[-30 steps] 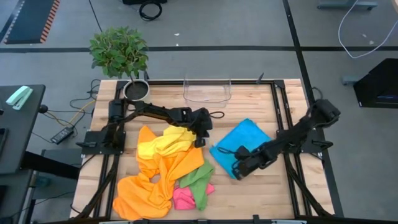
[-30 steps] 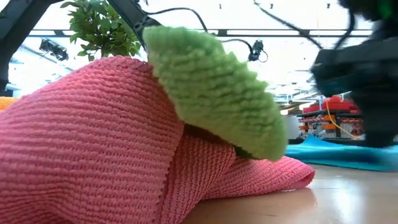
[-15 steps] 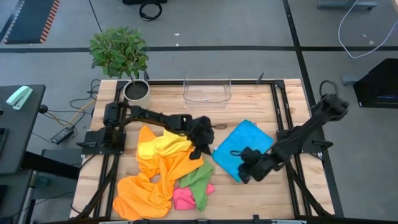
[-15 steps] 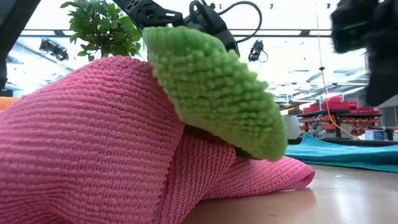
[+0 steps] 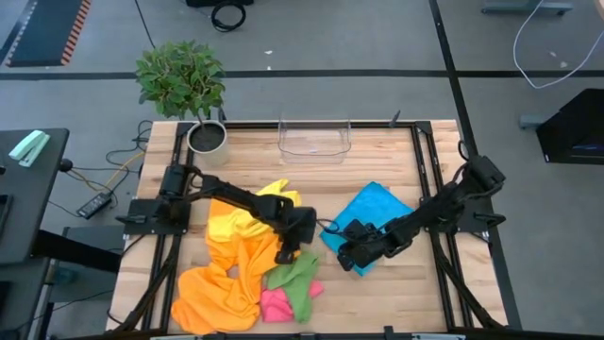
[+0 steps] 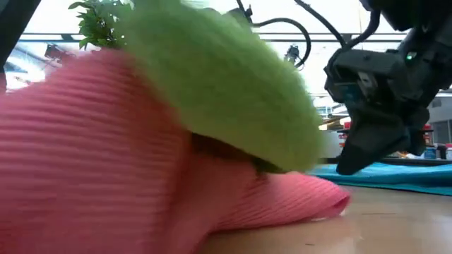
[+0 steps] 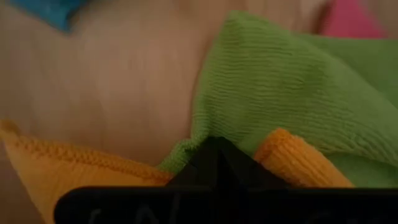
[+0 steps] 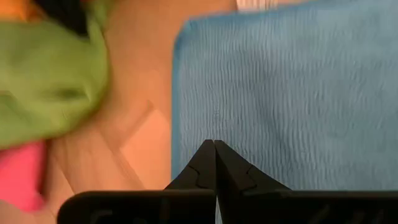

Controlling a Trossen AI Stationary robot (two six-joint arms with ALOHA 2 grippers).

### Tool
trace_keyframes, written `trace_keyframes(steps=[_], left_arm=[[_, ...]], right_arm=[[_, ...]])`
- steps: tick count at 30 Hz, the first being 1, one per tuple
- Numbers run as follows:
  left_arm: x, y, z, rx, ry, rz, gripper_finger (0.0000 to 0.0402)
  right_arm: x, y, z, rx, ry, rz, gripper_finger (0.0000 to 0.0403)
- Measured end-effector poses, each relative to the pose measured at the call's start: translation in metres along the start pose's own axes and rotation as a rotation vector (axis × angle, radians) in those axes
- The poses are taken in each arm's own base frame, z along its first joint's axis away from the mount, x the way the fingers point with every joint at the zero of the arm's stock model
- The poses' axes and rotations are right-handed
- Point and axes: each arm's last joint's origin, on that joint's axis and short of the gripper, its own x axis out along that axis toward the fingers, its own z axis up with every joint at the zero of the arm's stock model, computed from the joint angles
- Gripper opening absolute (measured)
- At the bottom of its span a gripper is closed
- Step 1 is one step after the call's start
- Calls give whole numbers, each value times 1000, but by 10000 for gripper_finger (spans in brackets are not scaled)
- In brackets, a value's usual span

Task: Fold microfiber towels
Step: Fold the blue towel

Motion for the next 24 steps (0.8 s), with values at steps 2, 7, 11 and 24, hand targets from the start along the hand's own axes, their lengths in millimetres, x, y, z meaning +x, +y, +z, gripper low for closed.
trace_keyframes(steps=[2,7,11,24], left_arm=[[-3,-5,-8,-27,93,57,6],[-18,-12,-24,-60,254,197,4],[-40,-14,-30,-116,289,357,3],[-98,-62,0,-210,-187,419,3]], right_arm=[[1,1,-4,-13,24,4,1],[-5,7,-23,-61,98,53,1],[-15,11,-39,-103,186,95,1],[-77,19,-65,-248,199,244,1]])
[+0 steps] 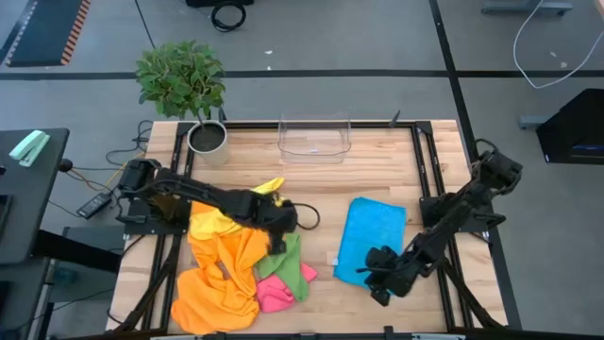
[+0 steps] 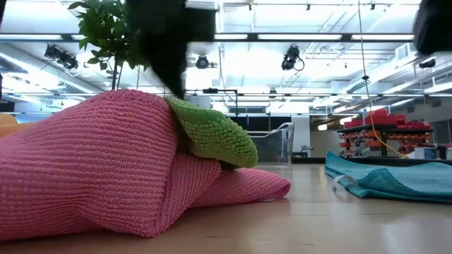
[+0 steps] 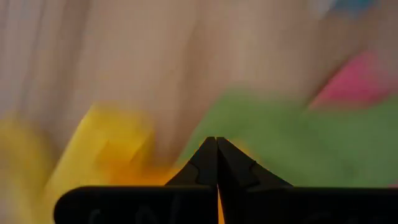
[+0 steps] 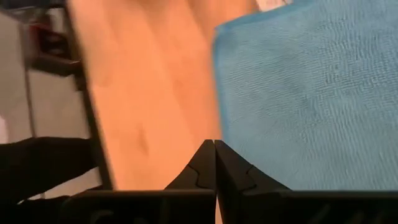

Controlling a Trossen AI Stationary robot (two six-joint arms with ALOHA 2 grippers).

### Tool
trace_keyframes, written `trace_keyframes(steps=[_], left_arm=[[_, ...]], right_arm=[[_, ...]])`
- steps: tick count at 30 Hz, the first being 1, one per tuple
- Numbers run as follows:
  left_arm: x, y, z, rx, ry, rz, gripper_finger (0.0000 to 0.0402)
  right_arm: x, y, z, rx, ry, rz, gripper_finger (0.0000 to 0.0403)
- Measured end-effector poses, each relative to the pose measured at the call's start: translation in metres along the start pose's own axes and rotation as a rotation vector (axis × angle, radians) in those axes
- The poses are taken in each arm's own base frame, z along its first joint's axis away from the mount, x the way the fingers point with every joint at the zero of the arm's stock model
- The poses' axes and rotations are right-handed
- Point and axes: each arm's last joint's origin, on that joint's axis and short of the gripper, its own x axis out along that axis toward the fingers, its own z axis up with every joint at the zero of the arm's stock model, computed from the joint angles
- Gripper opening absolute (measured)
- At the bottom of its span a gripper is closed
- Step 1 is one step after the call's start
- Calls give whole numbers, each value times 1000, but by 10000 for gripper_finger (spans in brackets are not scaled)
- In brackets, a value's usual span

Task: Fold microfiber towels
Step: Fold the blue towel

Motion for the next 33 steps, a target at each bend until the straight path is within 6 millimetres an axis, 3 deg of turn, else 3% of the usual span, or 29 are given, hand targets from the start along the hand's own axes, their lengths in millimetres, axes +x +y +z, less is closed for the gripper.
trace_keyframes(steps=[3,8,15,19,23,33], left_arm=[[2,-27,19,-8,-247,-118,3],[41,-63,31,19,-465,-228,3],[98,-84,50,88,-467,-293,2],[116,-87,66,171,-395,-324,3],[132,-78,73,248,-269,-305,2],[142,-62,81,309,-249,-364,3]], right_arm=[[-16,5,-11,-17,5,23,1],[-27,4,-38,-42,8,-14,1],[-17,-1,-54,-21,5,-79,1],[-17,-1,-60,8,15,-84,1],[-15,-4,-65,40,19,-110,1],[-6,-9,-72,123,29,-173,1]])
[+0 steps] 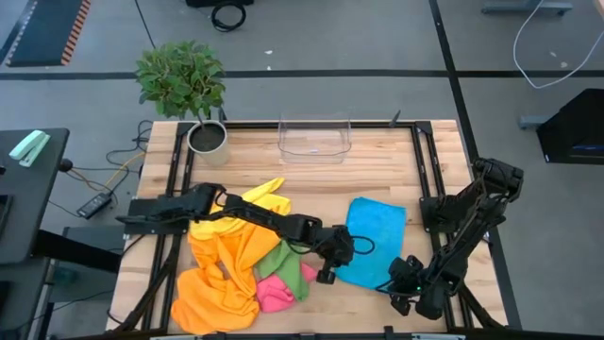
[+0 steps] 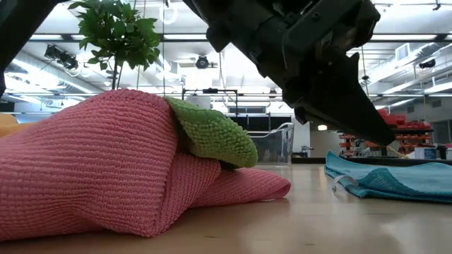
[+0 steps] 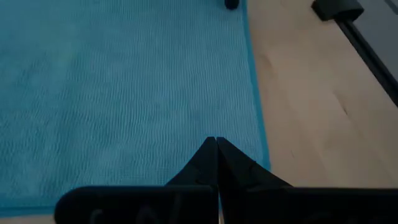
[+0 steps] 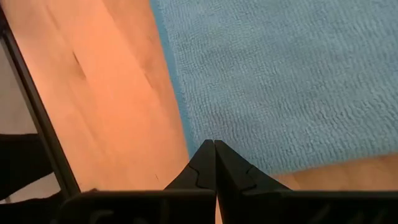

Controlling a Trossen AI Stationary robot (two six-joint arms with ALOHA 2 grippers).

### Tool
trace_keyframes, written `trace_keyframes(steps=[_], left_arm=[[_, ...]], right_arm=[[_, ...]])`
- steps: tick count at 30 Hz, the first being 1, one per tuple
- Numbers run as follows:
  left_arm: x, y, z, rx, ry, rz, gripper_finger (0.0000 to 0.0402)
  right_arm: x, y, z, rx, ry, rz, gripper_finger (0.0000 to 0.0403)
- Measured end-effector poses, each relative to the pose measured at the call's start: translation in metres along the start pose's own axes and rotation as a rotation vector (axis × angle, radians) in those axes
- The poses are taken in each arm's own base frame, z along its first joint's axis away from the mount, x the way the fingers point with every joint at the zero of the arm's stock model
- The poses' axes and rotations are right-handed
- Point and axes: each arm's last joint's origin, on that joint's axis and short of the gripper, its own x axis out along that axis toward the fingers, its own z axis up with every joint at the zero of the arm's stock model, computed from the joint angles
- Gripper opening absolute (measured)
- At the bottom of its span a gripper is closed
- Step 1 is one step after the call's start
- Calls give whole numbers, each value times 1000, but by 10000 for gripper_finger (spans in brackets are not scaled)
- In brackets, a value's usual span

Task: Fold microfiber towels
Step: Fold the blue towel

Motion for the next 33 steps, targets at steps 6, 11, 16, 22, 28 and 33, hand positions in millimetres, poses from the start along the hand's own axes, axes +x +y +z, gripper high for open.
trace_keyframes(steps=[6,11,16,22,28,33], left_arm=[[14,2,-9,16,2,-5,3],[22,5,-17,-26,22,-1,3],[20,13,-19,-76,44,12,3],[21,20,-27,-158,107,23,4],[18,19,-25,-155,119,26,4],[2,20,-13,-95,91,35,3]], right_arm=[[0,0,0,25,-1,-2,1],[2,-1,-1,28,4,-14,1],[3,-2,-1,23,3,-24,1],[7,-4,-4,16,48,-53,2],[8,-3,-4,7,55,-51,2],[-4,0,0,-16,59,-1,2]])
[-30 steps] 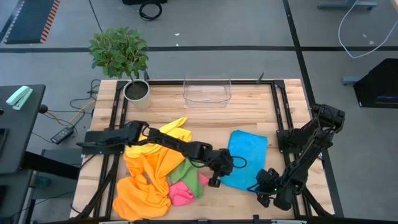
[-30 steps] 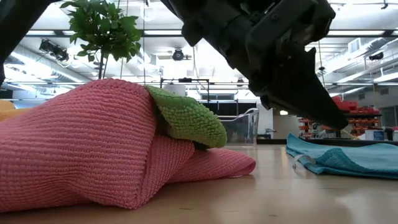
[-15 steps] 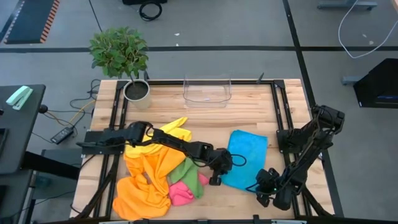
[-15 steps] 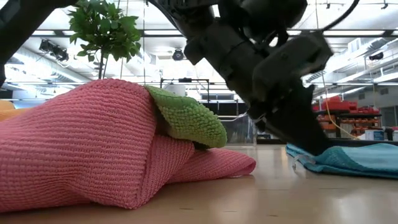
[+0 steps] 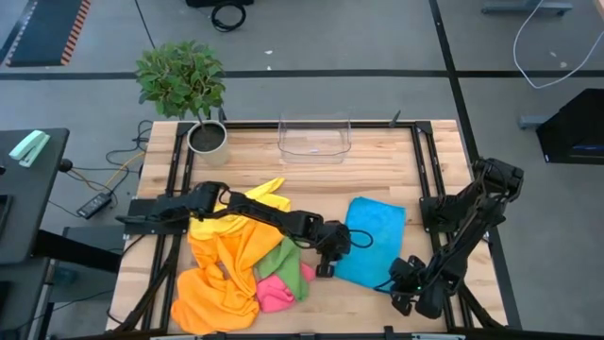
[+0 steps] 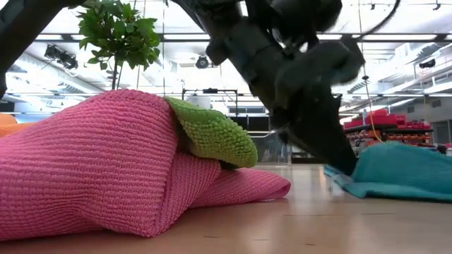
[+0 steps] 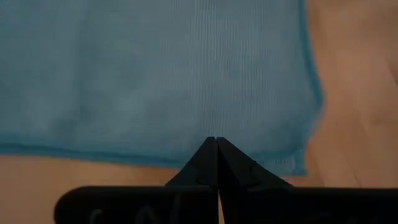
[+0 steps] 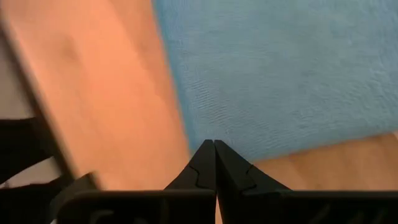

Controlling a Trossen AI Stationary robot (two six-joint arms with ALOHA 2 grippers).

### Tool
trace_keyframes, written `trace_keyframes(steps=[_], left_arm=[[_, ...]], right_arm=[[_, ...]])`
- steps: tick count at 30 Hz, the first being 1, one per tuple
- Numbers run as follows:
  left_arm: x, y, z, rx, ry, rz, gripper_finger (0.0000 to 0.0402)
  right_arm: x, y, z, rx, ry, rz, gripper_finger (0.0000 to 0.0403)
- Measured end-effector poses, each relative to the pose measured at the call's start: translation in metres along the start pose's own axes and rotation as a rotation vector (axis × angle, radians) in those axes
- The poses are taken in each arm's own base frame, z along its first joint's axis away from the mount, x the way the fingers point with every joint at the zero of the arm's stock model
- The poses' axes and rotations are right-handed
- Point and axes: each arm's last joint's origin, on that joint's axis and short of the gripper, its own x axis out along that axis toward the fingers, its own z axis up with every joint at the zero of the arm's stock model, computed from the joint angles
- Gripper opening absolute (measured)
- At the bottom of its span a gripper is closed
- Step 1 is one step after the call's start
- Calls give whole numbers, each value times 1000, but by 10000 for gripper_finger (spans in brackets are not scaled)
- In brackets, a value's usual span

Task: Fold microfiber towels
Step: Fold the blue towel

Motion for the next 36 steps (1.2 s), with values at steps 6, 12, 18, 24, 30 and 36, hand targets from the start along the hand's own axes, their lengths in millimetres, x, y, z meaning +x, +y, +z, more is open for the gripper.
trace_keyframes(steps=[6,12,18,24,30,36], left_arm=[[-23,-7,18,146,-66,-5,14],[-21,-25,12,353,-24,-37,27],[-13,-47,7,566,-33,-67,70],[-8,-47,3,640,-14,-67,145],[-7,-41,3,680,-14,-53,198],[9,-44,-10,680,22,-128,193]], right_arm=[[-11,2,3,-20,-7,39,2],[-12,2,-3,-130,-1,45,28],[-13,1,-4,-224,-12,47,80],[-13,2,-3,-260,-36,46,127],[-13,2,-3,-252,-36,47,137],[-13,2,-3,-220,-35,51,136]])
